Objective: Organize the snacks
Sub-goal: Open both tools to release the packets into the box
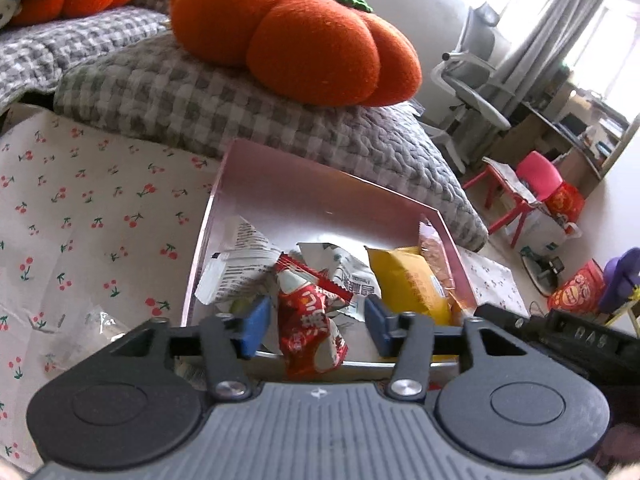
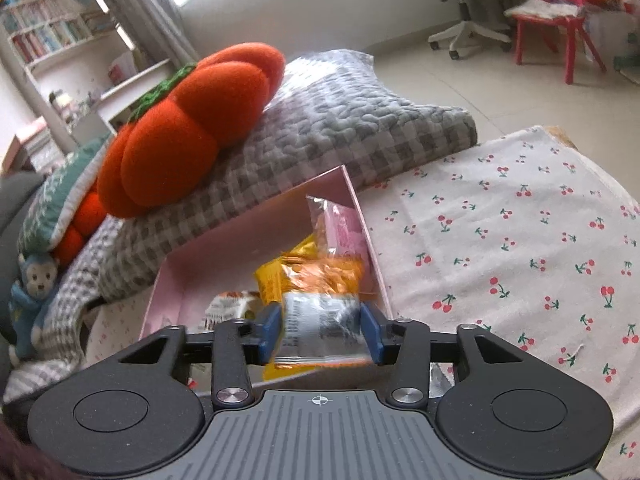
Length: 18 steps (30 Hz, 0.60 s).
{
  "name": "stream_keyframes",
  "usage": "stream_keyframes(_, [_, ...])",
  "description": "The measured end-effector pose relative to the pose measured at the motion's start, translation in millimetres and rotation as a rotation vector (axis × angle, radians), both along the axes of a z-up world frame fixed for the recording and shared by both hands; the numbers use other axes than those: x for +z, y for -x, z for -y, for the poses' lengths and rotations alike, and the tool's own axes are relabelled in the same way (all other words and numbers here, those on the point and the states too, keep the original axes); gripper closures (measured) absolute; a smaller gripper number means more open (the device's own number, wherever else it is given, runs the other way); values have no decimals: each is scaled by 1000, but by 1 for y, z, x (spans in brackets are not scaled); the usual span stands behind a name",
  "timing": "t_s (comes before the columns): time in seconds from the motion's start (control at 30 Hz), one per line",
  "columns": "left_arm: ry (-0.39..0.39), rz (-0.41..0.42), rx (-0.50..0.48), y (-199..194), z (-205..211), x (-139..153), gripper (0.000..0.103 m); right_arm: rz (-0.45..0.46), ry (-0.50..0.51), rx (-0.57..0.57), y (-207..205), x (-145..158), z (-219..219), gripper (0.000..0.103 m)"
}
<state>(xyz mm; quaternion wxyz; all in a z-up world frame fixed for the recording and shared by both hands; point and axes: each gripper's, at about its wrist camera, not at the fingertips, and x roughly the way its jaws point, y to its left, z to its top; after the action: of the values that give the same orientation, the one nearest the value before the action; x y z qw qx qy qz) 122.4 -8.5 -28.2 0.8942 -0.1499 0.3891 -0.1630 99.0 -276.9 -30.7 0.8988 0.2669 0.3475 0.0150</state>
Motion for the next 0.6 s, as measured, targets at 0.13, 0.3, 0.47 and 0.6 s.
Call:
stream_keyframes(0.13, [-1,-14,4,0,1,-1,47,1,-49,-8,2,2,7,50])
stream_keyframes(0.3, [-24,-10,7,6,3,3,40,-7,-35,-6,7,7,8,44])
stream_keyframes(0.47, [-92,16,-23,18,9,10,31,-6,-18,17,17,15,7,34])
stream_keyframes(0.6, [-133,24,-28,29,9,14,24,-15,10,41,25,22,5,28])
